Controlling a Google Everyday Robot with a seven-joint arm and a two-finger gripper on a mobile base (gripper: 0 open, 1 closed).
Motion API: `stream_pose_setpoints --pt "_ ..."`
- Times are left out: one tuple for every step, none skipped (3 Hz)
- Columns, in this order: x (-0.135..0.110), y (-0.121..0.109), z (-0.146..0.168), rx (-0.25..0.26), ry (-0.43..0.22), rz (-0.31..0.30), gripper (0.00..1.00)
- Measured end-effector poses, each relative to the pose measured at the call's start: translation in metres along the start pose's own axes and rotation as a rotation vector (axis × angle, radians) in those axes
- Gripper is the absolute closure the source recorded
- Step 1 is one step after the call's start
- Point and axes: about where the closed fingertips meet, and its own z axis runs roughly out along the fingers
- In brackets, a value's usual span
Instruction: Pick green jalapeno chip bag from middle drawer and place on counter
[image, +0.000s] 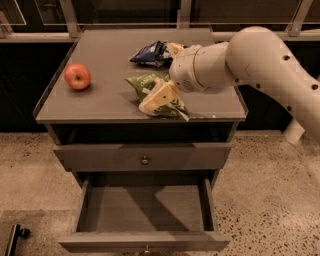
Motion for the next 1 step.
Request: stream_pose_setpoints --pt "0.0 0.0 0.0 0.0 0.0 0.0 0.0"
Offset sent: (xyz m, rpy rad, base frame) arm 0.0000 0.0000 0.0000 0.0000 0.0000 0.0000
